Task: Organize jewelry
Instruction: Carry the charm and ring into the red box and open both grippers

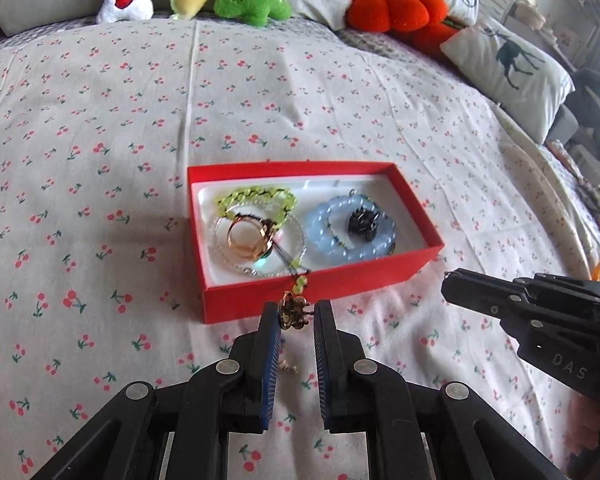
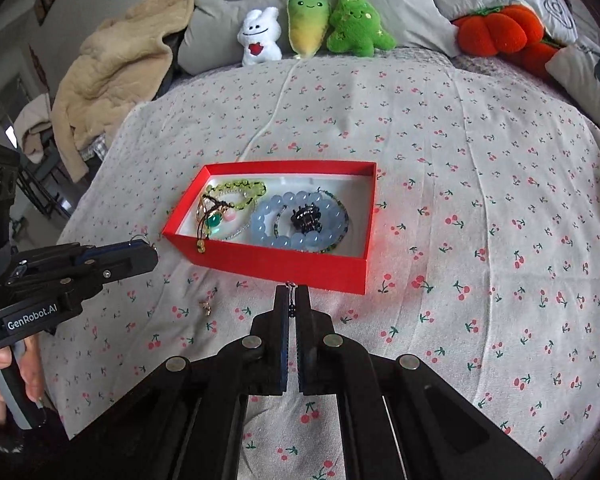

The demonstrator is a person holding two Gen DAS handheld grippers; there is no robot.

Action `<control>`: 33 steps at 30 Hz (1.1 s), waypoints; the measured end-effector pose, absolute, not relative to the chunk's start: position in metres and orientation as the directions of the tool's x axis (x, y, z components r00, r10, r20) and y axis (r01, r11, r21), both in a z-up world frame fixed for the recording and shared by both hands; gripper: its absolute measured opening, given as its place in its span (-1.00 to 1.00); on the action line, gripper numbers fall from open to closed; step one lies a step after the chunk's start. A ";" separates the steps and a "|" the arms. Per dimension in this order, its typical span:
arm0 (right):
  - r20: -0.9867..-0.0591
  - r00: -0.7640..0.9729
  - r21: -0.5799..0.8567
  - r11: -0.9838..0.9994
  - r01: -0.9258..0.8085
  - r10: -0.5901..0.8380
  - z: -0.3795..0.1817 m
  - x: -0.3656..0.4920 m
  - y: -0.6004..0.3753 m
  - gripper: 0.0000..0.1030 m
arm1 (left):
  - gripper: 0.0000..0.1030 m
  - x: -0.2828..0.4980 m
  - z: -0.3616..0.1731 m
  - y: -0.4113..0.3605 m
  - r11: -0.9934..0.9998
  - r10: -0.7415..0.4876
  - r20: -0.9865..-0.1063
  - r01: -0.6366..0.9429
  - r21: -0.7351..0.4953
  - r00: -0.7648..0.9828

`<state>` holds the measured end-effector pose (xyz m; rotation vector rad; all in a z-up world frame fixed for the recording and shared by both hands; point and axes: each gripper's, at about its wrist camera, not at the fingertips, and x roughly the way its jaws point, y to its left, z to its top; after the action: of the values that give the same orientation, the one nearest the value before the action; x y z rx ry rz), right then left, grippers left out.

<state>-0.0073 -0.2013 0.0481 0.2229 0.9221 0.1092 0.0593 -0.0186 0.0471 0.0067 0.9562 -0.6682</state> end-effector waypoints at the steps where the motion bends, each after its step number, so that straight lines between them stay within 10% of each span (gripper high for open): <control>1: -0.772 0.608 0.251 0.968 0.022 0.186 0.050 -0.005 -0.204 -0.95 | -0.78 0.063 0.048 -0.023 0.795 -0.534 -0.750 0.534 -0.288 0.390; 18: -0.756 0.615 0.379 0.915 0.135 0.222 0.039 0.019 -0.241 -0.95 | -0.76 0.095 0.031 -0.074 0.785 -0.554 -0.745 0.531 -0.319 0.371; 23: -0.747 0.621 0.391 0.912 0.125 0.236 0.037 0.028 -0.242 -0.95 | -0.25 0.092 0.038 -0.072 0.790 -0.552 -0.735 0.529 -0.310 0.393; 33: -0.755 0.616 0.372 0.920 0.121 0.225 0.029 0.045 -0.237 -0.95 | 0.05 0.076 0.056 -0.052 0.830 -0.484 -0.748 0.509 -0.229 0.454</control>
<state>0.0453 -0.2369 0.0294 0.4124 0.9119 0.0615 0.0764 -0.0519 0.0558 0.0297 0.9129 -0.6130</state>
